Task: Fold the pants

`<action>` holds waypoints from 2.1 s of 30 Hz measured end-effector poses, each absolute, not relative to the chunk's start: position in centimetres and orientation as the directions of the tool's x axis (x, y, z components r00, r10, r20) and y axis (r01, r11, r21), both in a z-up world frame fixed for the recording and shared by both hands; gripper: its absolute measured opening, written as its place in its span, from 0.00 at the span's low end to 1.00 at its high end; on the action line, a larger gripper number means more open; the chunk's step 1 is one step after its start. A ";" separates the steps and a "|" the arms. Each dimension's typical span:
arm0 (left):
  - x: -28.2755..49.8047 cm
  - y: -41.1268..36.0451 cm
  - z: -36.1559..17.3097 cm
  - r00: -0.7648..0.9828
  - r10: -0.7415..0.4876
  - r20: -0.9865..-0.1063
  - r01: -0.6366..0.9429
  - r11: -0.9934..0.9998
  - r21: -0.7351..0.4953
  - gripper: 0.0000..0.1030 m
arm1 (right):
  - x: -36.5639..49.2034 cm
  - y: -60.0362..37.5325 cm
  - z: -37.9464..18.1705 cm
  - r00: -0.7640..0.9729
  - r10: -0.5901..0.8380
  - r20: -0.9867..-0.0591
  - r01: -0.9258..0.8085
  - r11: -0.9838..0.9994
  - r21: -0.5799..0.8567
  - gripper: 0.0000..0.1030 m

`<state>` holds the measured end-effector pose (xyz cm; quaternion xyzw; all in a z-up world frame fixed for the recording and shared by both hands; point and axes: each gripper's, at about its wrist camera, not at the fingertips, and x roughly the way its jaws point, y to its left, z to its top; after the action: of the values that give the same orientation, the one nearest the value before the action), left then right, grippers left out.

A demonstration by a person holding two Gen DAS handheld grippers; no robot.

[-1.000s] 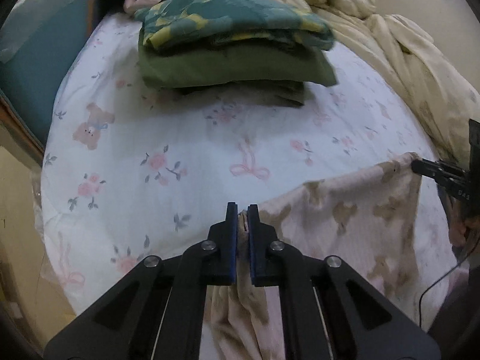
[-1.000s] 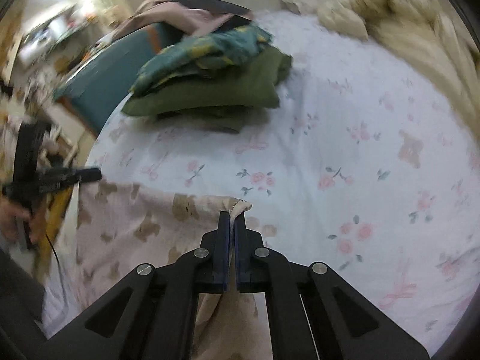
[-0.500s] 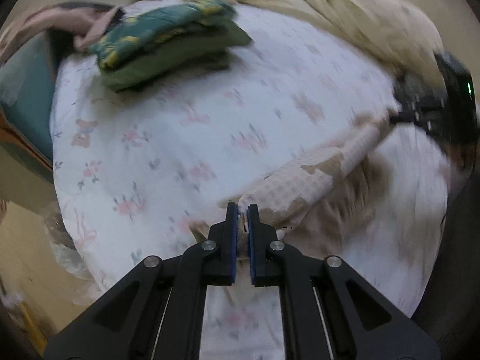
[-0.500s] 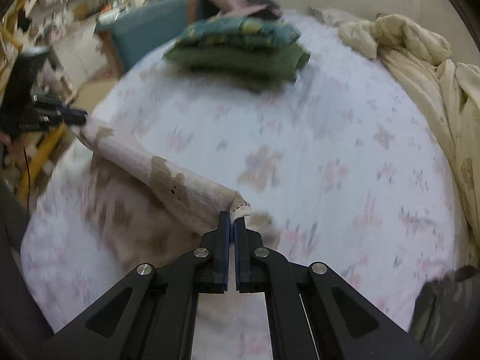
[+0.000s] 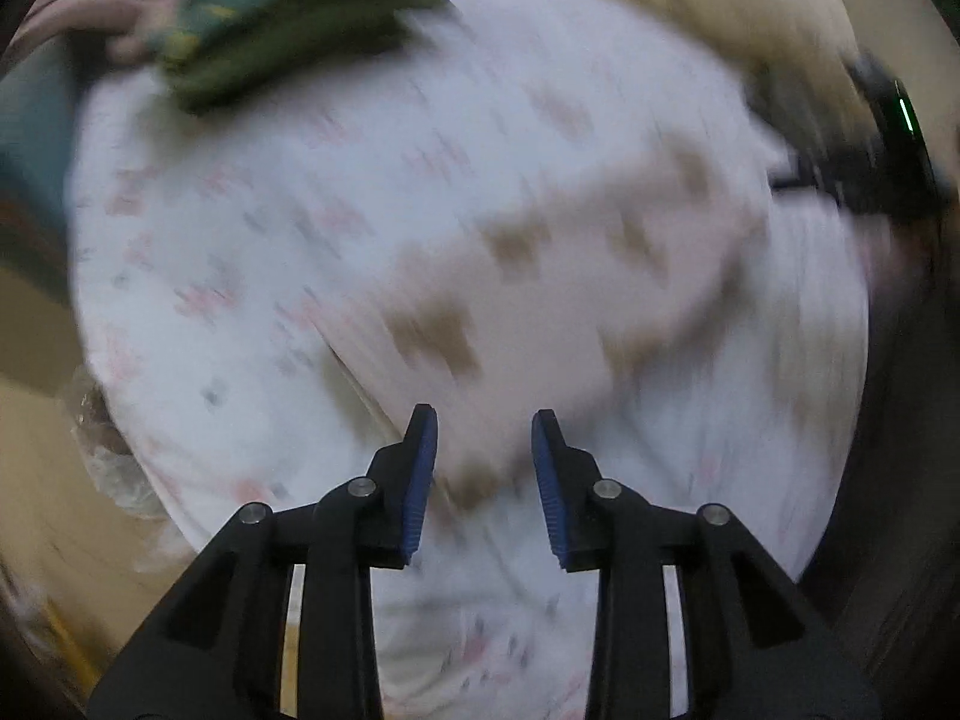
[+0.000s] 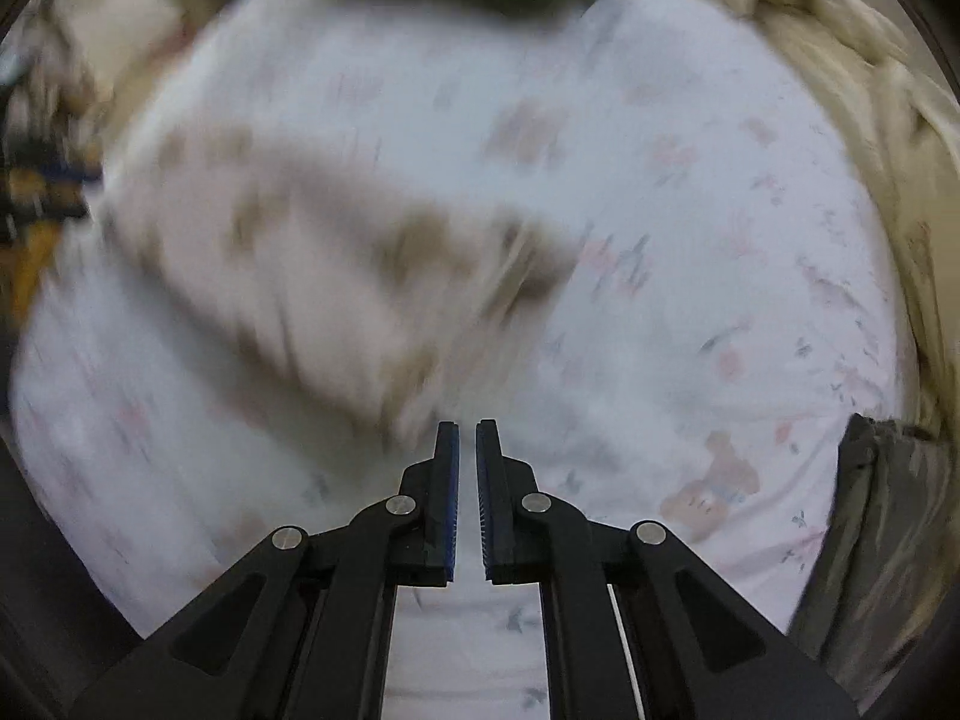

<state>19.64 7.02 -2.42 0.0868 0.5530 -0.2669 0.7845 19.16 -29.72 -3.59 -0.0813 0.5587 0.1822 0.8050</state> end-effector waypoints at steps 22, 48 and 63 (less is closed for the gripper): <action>21.6 8.5 -7.4 0.272 -0.266 -0.925 0.051 0.964 -0.262 0.67 | 23.7 -33.8 -8.1 0.195 0.307 -0.931 -0.062 0.952 0.301 0.13; 21.3 1.4 -10.5 0.283 -0.230 -0.931 0.200 0.964 -0.177 0.13 | 23.0 -27.0 -13.1 0.158 0.400 -0.903 -0.111 0.915 0.387 0.15; 23.4 7.2 -0.6 0.448 -0.310 -0.839 0.106 0.950 -0.294 0.11 | 25.2 -24.7 -3.2 0.376 0.571 -0.730 -0.260 0.821 0.508 0.10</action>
<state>23.36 7.23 -0.55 -0.0998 0.5109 -0.1231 0.8449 25.23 -24.70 -3.21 0.1562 0.4969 0.2550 0.8146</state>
